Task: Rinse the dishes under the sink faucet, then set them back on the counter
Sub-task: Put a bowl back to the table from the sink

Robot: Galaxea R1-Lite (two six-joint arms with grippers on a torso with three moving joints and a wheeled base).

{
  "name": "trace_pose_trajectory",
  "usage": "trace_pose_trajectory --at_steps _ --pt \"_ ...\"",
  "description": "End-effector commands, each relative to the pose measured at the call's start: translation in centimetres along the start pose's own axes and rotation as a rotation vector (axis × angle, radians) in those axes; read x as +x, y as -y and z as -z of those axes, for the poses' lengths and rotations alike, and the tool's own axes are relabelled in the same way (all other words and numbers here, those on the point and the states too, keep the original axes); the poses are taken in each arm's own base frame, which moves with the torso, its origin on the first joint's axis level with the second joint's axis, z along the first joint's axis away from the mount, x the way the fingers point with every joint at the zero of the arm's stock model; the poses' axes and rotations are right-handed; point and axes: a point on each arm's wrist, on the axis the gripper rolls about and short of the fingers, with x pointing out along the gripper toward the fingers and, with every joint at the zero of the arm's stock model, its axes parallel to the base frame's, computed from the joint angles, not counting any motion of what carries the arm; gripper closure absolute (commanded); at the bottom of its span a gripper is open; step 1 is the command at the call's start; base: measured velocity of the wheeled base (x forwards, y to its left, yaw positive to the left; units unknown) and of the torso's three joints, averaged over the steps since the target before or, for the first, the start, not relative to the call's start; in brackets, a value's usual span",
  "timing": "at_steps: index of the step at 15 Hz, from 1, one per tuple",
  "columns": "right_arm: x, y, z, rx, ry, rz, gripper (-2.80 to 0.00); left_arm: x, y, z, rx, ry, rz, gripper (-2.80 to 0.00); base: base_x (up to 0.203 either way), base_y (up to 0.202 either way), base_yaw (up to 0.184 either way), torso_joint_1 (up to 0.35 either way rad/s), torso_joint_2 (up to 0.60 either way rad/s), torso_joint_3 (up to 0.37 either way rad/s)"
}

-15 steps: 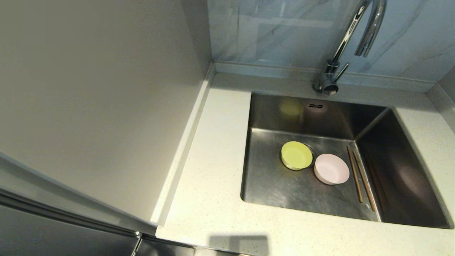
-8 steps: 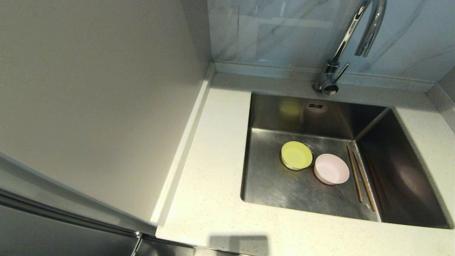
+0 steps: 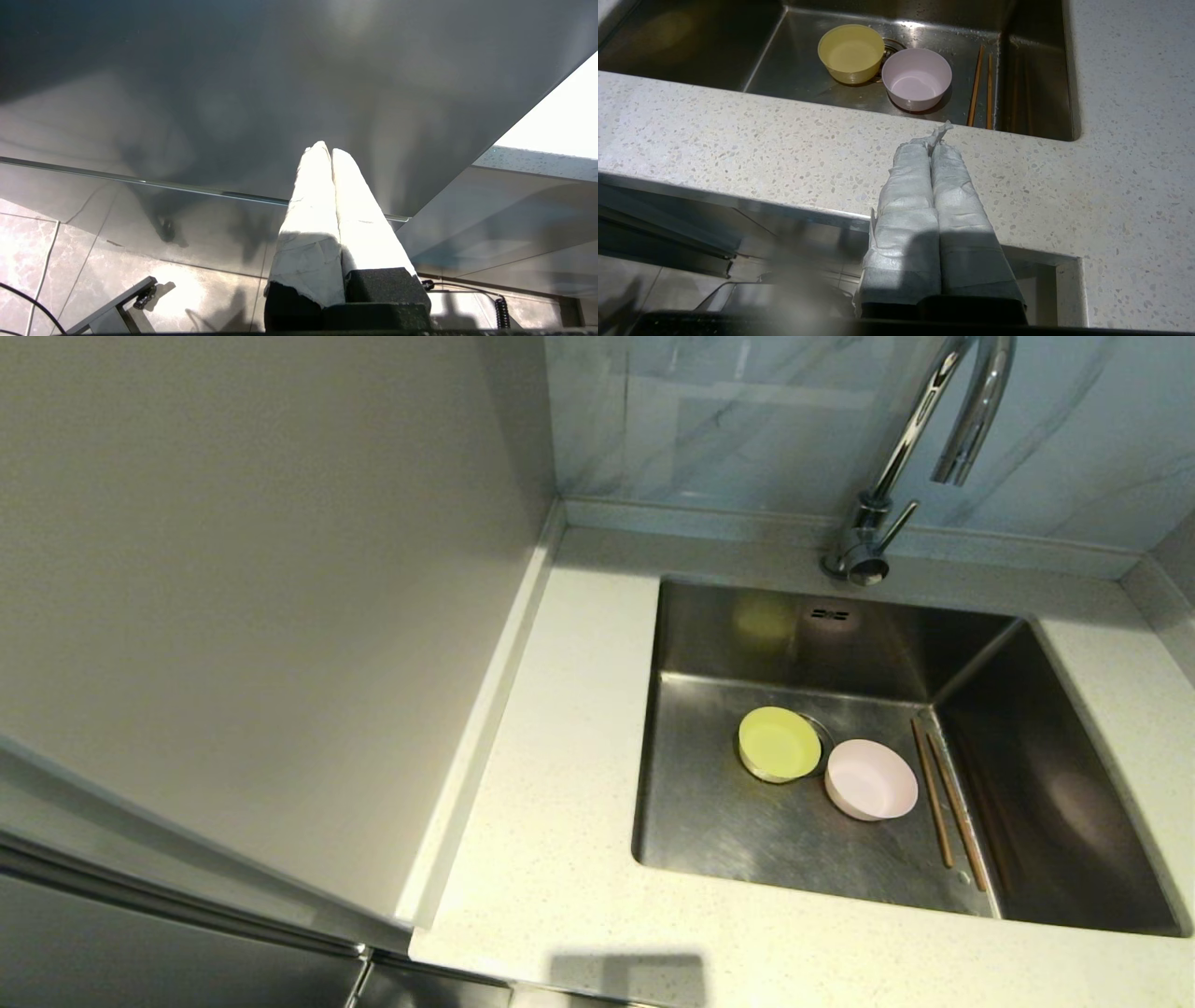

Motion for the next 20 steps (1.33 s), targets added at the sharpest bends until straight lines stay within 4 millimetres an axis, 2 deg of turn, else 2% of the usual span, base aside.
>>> trace_pose_trajectory --at_steps 1,20 --pt "0.01 0.0 -0.01 0.0 -0.001 -0.001 0.0 -0.02 0.0 0.0 0.0 0.004 0.0 0.0 0.0 0.0 0.0 0.0 0.0 0.0" --pt "0.01 0.0 0.0 0.0 -0.001 -0.001 0.0 -0.02 0.0 0.0 0.0 0.004 0.0 0.0 0.0 0.0 0.0 0.0 0.0 0.0"
